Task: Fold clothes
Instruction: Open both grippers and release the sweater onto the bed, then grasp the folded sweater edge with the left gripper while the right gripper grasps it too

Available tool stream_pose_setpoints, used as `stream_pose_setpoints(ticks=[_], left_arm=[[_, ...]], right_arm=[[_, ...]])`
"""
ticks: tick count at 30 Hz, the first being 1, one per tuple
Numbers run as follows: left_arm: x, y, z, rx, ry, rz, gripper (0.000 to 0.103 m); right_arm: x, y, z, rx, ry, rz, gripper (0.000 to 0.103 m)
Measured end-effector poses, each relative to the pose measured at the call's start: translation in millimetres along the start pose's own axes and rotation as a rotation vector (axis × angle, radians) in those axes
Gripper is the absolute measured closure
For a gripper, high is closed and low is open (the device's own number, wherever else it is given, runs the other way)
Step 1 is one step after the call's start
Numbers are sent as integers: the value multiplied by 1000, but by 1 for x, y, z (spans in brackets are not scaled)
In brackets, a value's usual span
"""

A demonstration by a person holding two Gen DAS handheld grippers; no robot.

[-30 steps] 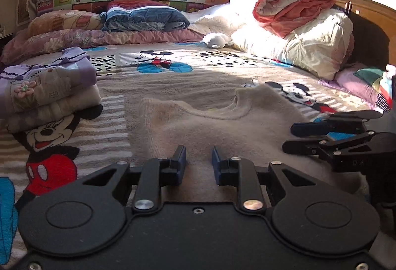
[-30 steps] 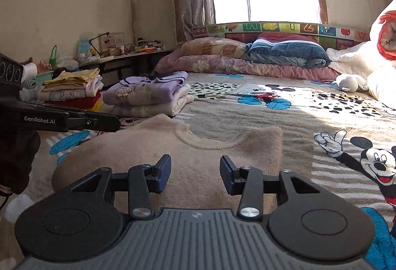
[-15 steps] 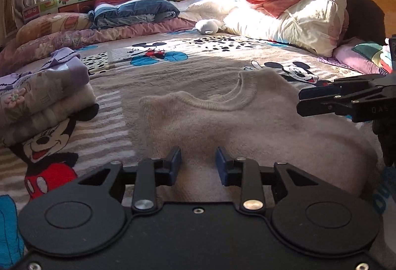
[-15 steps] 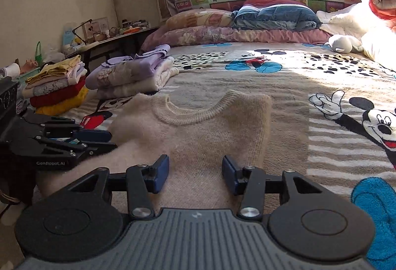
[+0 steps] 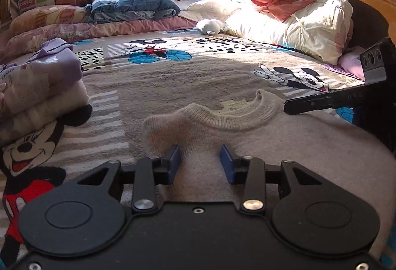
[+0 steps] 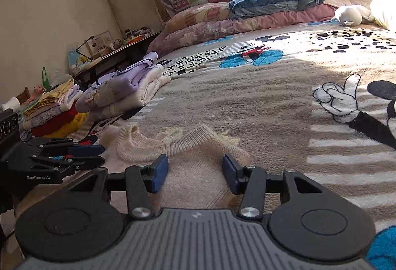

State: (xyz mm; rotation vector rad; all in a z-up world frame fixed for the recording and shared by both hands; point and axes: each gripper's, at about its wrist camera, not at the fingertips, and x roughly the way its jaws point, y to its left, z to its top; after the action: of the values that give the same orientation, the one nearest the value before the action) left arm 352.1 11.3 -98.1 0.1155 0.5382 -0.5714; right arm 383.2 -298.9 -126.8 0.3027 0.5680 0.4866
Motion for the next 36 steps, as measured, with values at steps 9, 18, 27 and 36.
stream_pose_setpoints(ticks=[9,18,27,36], left_arm=[[-66,-37,-4,70,-54,82,65],[-79,-73,-45,81,-2,94,60],[-112,-33,-36,-273,-51,88,45],[-87,23,-45,-702,111,-17,27]], right_arm=[[-67,40,-8,-47,-104,-47,53],[-104,134,-61,-264,-87,-131,53],[-125,122,-71,-44,-175,-155,42],[-91,31,-75,455,10,-39,19]])
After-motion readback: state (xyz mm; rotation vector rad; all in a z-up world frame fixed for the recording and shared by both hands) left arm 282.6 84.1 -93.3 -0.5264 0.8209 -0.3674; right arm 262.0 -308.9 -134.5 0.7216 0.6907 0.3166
